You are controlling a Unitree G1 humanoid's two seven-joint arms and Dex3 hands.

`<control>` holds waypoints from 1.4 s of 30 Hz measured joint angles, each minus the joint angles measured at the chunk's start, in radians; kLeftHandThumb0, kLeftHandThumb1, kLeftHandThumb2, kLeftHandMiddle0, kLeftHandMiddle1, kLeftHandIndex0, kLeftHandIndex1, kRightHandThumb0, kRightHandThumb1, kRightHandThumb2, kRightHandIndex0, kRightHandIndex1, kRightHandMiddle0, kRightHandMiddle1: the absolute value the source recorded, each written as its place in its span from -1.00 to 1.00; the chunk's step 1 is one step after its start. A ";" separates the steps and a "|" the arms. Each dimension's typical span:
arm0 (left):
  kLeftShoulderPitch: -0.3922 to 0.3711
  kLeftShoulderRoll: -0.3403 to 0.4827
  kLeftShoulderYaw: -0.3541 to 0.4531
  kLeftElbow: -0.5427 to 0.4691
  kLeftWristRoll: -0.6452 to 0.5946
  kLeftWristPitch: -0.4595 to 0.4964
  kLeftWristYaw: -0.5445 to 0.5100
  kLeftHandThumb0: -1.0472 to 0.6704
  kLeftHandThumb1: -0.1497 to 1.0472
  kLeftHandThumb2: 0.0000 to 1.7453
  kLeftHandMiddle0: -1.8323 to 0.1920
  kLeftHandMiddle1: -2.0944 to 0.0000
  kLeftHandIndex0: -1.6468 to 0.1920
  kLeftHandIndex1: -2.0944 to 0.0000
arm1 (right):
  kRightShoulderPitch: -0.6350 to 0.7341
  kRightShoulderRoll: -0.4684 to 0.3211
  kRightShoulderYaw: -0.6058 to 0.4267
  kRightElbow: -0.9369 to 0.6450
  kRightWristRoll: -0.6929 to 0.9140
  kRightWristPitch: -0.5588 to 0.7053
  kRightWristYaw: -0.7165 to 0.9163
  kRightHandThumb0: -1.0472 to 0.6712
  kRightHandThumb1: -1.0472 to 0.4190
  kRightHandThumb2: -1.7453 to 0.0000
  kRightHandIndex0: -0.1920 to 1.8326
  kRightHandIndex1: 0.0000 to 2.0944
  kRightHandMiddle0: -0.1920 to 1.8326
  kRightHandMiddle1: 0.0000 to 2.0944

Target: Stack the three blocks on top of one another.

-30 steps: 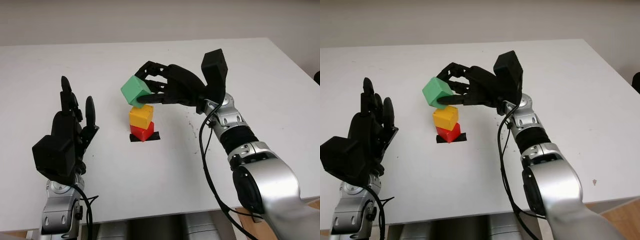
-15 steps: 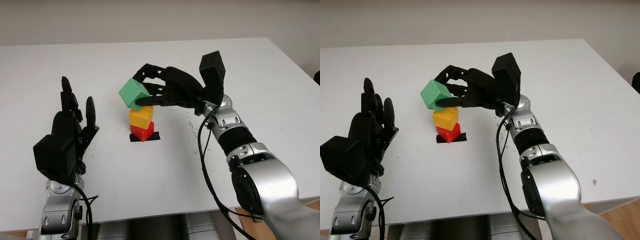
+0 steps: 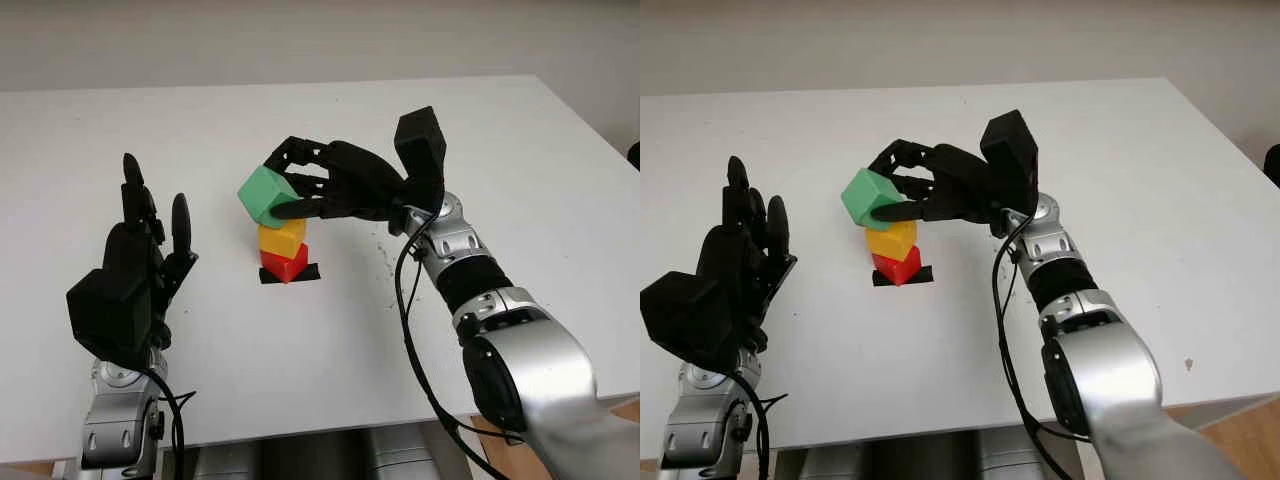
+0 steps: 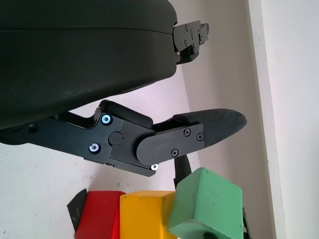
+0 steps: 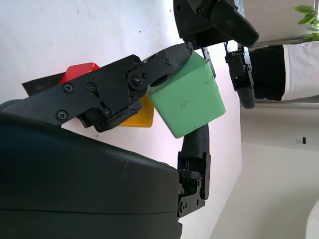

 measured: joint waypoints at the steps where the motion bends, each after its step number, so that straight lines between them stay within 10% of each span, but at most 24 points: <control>1: 0.000 0.000 0.000 0.000 0.000 0.000 0.000 -0.64 1.00 -0.25 1.00 1.00 1.00 1.00 | 0.001 0.002 0.001 0.000 0.000 0.002 0.000 -0.32 -0.89 0.94 -0.58 -0.96 -0.51 0.55; 42: 0.000 0.002 0.014 -0.009 -0.002 0.006 -0.010 -0.64 1.00 -0.26 1.00 1.00 1.00 1.00 | 0.017 -0.008 0.002 -0.015 -0.019 0.010 -0.011 -0.34 -0.84 0.94 -0.62 -0.96 -0.48 0.48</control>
